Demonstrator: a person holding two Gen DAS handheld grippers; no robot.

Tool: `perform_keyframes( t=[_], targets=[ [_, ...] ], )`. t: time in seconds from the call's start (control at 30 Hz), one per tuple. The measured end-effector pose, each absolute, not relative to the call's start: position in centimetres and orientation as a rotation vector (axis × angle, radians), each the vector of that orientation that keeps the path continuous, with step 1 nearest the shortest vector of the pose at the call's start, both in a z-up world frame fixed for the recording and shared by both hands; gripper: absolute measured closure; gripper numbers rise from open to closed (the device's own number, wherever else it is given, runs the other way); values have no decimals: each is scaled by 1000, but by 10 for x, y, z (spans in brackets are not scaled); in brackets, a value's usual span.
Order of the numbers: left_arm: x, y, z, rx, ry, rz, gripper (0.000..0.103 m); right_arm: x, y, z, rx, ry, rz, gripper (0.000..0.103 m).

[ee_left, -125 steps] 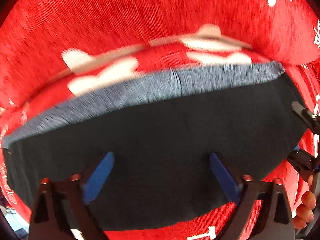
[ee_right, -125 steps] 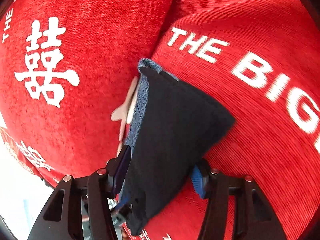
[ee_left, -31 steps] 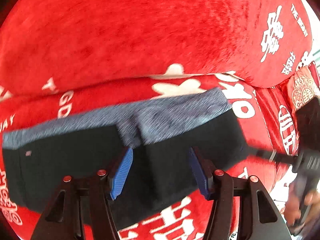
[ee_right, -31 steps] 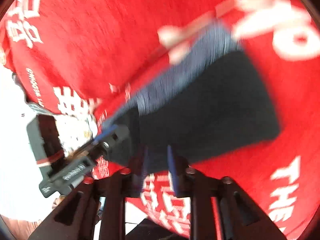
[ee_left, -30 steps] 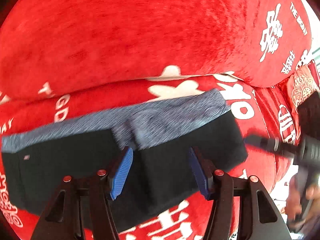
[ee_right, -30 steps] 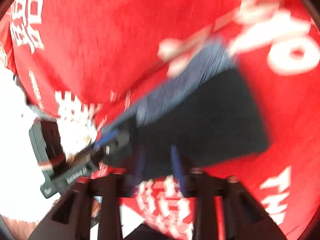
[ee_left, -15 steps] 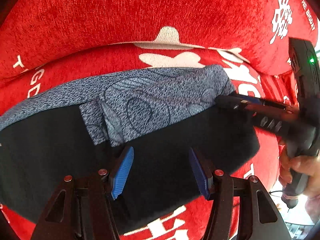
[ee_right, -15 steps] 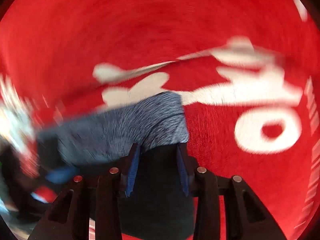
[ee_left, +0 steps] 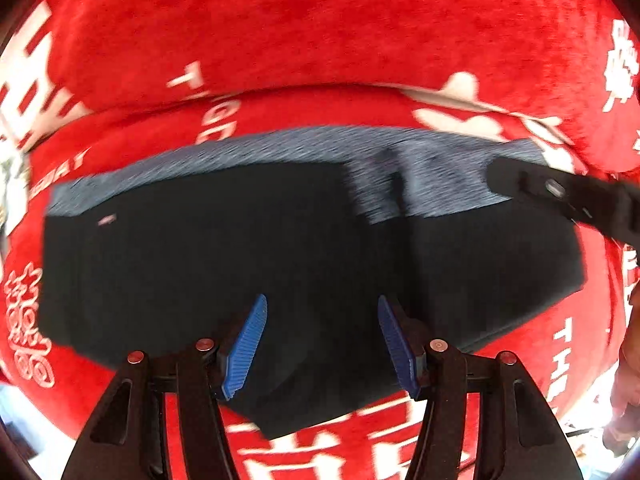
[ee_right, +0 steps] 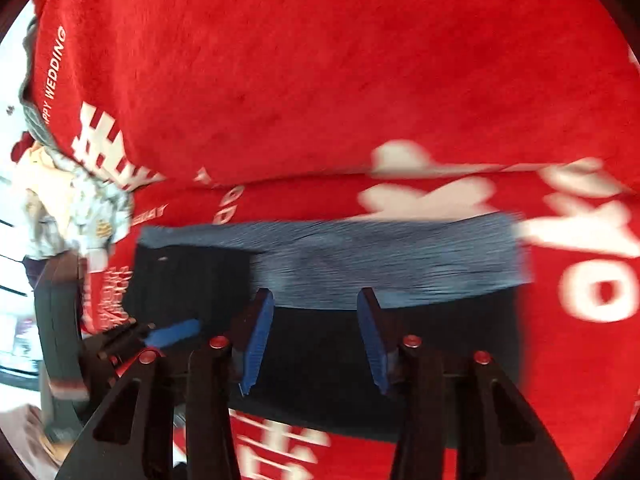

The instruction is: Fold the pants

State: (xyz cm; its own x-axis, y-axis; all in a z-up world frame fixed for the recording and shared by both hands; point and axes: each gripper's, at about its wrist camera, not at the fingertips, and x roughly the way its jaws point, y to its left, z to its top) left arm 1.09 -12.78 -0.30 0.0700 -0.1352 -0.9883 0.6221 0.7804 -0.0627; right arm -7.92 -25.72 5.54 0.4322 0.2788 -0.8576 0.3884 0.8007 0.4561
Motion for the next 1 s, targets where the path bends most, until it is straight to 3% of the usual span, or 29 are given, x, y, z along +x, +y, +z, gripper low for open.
perform_keyframes(
  t=[0.13, 0.17, 0.23, 0.4, 0.53, 0.67, 0.73, 0.77, 0.83, 1.0],
  targets=[
    [15, -101, -6, 416, 1404, -555, 44, -50, -229, 34, 635, 1206, -107, 56],
    [16, -95, -6, 409, 1404, -546, 44, -44, -224, 28, 595, 1241, -139, 62],
    [18, -88, -6, 395, 1409, -535, 44, -41, -218, 18, 559, 1289, -175, 98],
    [24, -71, 0, 358, 1390, -532, 44, -37, -208, 17, 641, 1282, -96, 103],
    [29, -63, -1, 344, 1400, -512, 44, -32, -182, 3, 624, 1341, -56, 103],
    [33, -55, 1, 351, 1400, -495, 43, -42, -187, 23, 730, 1276, -65, 98],
    [34, -50, 1, 346, 1403, -484, 32, -52, -191, 36, 693, 1272, -74, 88],
    [34, -49, 2, 338, 1397, -478, 17, -57, -193, 41, 668, 1274, -85, 80],
    [33, -44, 6, 314, 1381, -474, 15, -71, -198, 48, 638, 1284, -112, 71],
    [28, -42, 3, 297, 1422, -450, 15, -101, -207, 36, 662, 1330, -172, 71]
  ],
)
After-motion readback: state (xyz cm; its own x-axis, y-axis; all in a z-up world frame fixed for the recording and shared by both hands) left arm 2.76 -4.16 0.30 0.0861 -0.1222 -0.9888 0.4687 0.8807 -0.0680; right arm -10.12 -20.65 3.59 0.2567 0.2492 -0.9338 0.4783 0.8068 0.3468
